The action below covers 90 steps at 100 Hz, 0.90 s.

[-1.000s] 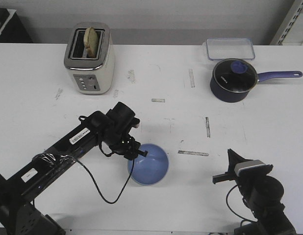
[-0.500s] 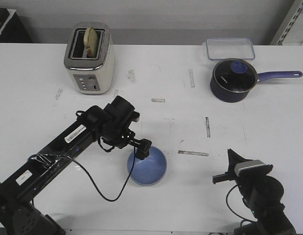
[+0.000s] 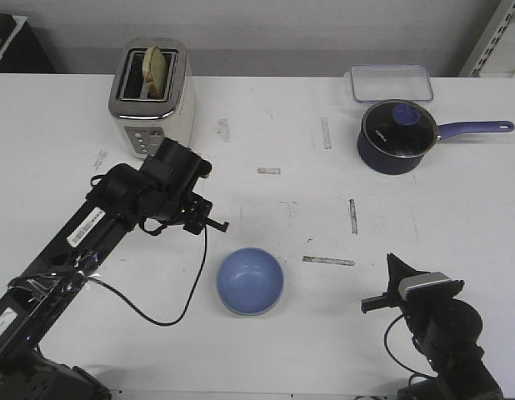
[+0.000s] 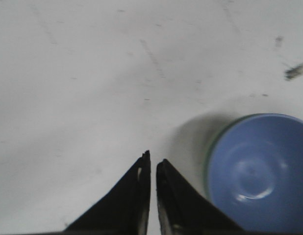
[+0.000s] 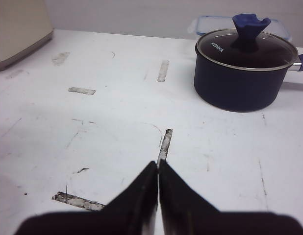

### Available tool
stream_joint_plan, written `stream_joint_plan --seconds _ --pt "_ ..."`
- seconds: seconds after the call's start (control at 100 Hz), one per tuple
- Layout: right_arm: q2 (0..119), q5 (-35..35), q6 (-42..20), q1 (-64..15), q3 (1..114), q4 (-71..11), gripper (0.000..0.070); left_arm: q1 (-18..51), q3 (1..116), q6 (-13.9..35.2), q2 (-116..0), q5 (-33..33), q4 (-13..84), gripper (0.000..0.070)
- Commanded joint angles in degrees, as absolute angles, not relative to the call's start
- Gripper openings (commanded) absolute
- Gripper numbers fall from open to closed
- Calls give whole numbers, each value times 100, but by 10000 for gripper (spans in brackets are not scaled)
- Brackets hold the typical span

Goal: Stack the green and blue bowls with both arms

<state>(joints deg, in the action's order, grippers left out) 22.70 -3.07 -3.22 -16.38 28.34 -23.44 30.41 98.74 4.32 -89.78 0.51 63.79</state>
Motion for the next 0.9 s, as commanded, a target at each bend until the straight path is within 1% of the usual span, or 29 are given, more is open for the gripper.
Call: stream_joint_plan --seconds 0.0,0.21,0.37,0.47,0.57,0.68,0.89 --pt "2296 -303 -296 -1647 2853 -2276 0 2954 9679 346 -8635 -193 6132 1" --pt "2296 -305 -296 -1647 2853 -2276 0 2331 7832 346 -6899 -193 4550 1" --pt "2294 -305 -296 -1647 2853 -2276 0 1616 6322 355 -5426 -191 3461 2" --pt "2294 -305 -296 -1647 2853 -2274 0 1160 5505 447 -4556 -187 3011 1" --pt "2292 -307 -294 -1647 2853 -2274 0 805 4862 475 -3804 -145 2766 1" --pt "2292 -307 -296 -1647 2853 -2272 0 582 4394 473 -3177 -145 2689 1" --pt "2292 -305 -296 -1647 2853 -2270 0 506 4167 344 -2602 -152 2727 2"
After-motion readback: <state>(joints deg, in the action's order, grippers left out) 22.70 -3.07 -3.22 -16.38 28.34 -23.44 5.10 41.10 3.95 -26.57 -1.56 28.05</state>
